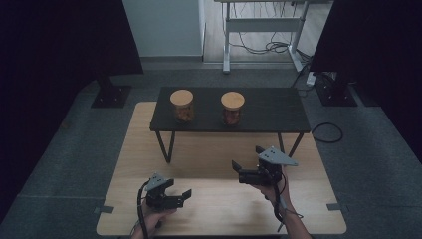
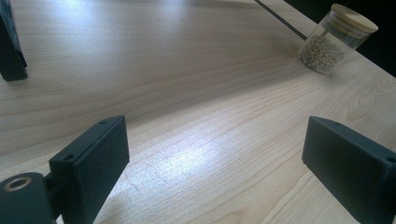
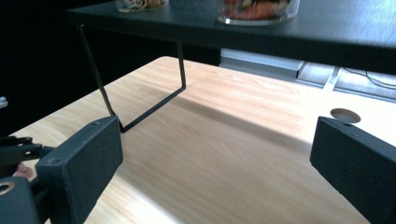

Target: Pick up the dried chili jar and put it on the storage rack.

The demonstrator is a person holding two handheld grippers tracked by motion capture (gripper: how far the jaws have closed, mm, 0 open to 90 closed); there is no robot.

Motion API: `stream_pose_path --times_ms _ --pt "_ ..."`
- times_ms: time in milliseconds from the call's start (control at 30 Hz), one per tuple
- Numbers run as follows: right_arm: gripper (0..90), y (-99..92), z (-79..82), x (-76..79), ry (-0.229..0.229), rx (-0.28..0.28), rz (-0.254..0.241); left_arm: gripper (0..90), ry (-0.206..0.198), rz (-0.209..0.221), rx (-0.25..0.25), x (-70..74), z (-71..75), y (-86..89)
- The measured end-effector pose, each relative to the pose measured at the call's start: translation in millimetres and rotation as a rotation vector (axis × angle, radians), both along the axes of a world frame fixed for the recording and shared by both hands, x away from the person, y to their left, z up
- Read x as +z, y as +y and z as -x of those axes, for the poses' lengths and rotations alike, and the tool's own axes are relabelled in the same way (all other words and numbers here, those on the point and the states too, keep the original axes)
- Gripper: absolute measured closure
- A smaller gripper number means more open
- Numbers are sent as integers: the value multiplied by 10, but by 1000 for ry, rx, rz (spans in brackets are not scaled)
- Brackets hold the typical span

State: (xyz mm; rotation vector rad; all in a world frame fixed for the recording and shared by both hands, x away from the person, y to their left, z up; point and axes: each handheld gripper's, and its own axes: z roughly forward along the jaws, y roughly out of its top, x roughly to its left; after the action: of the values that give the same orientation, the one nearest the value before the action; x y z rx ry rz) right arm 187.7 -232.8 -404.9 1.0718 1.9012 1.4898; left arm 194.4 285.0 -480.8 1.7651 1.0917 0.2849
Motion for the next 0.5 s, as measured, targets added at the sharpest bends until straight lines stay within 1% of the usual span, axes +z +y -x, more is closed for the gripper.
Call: stream_pose_path --times_ms 100,133,233,367,467,500 --pt "21 -16 47 -66 1 0 -8 69 1 -1 1 -1 -1 2" --pt "21 -16 47 -66 1 0 -8 69 1 -1 1 -1 -1 2" --pt "19 -51 104 -150 3 3 -29 69 2 -2 1 -1 -2 4" --pt "19 -78 157 -239 13 -3 -42 69 2 -3 0 0 -2 1" --pt "16 -72 174 -247 23 -8 -19 69 -1 -3 0 3 3 -2" --pt "17 -77 186 -257 24 -12 -18 69 -2 -2 0 4 4 0"
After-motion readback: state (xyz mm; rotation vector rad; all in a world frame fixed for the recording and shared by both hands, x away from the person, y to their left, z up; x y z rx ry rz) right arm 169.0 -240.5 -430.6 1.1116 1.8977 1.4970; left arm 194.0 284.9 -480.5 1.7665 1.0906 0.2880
